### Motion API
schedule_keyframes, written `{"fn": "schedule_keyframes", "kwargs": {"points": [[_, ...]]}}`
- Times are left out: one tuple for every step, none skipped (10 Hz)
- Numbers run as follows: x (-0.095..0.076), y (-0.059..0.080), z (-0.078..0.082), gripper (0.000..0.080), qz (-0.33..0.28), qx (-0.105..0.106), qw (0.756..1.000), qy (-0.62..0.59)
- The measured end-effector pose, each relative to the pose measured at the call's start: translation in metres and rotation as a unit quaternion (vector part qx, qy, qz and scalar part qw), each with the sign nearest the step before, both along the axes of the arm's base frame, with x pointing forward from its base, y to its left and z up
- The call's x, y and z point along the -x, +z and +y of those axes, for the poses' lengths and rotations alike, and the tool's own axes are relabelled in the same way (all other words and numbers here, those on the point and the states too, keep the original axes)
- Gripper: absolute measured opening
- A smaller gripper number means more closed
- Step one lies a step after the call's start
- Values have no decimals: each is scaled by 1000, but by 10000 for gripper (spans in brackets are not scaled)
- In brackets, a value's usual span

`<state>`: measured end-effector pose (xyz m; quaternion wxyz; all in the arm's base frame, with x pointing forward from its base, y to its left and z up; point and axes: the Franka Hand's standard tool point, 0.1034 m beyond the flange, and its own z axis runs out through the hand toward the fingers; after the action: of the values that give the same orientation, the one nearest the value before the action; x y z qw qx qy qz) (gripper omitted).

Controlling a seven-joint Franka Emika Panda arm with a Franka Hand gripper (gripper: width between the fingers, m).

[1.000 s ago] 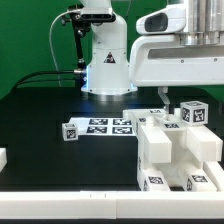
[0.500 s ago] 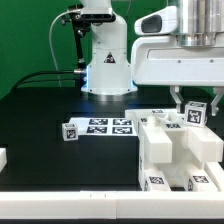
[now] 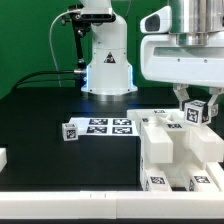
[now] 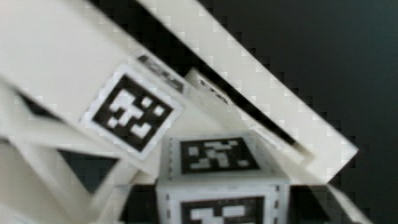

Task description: Assemble chair

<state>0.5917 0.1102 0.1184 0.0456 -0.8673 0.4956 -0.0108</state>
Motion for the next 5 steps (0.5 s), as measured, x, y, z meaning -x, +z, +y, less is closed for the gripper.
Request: {"fn": "schedule_keyframes", "kwargs": {"points": [[1,-1,0,281,4,-3,999,-48],[1,-1,1,281,5,-4,998,-57],[1,-1,1,358,5,-4,999,-54],[1,-1,1,358,4,-4,999,-47],[1,-1,1,497,2,-2,1000,-21]]}}
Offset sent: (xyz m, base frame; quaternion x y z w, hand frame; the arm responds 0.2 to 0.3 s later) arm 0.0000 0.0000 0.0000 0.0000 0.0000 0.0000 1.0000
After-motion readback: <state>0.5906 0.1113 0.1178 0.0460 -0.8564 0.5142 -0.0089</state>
